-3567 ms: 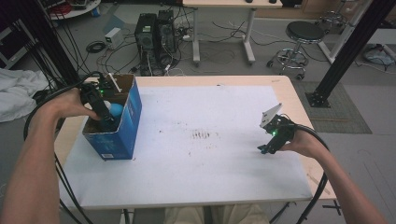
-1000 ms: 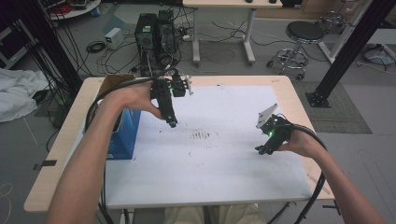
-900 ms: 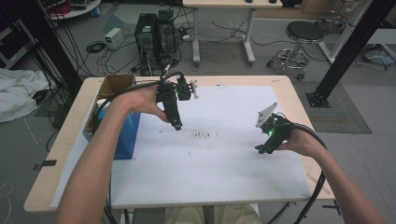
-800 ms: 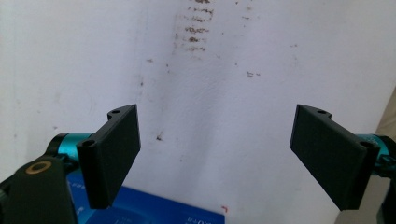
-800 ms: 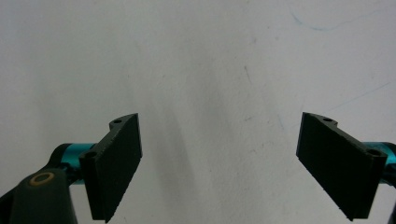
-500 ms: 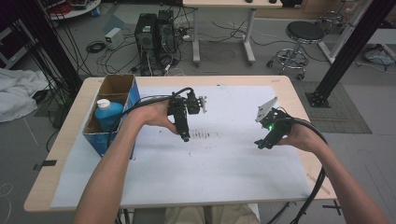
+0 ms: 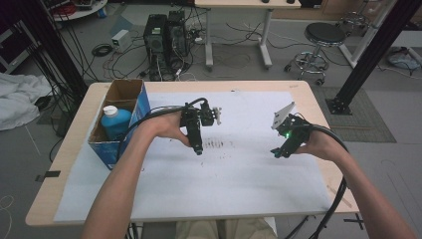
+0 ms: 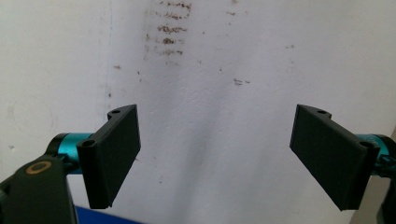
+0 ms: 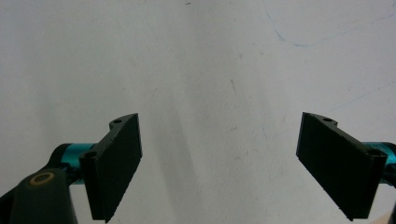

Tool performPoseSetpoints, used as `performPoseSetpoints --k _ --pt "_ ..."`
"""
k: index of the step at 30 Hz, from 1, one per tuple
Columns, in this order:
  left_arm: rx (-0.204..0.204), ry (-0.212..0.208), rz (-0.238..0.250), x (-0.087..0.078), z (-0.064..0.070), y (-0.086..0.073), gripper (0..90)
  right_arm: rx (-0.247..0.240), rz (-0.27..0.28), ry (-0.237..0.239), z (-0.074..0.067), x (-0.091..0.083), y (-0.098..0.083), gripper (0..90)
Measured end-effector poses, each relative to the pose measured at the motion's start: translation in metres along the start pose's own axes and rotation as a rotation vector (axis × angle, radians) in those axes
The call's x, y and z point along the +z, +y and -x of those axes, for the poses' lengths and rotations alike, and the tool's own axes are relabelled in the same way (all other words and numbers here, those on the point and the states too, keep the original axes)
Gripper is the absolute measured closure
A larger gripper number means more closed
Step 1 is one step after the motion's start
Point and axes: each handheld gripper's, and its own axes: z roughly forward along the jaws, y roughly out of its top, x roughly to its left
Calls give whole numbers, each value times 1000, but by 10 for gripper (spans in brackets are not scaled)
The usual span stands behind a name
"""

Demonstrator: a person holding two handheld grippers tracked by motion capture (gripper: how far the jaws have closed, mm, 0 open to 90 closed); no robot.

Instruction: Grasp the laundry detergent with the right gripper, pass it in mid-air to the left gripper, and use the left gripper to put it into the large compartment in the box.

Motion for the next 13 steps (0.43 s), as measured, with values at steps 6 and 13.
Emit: performPoseSetpoints --k 6,13 --pt "2 -2 1 -2 1 -1 163 -6 -2 -1 0 0 1 135" --pt "-2 -3 16 -7 0 -4 163 -9 -5 -4 -1 1 2 135"
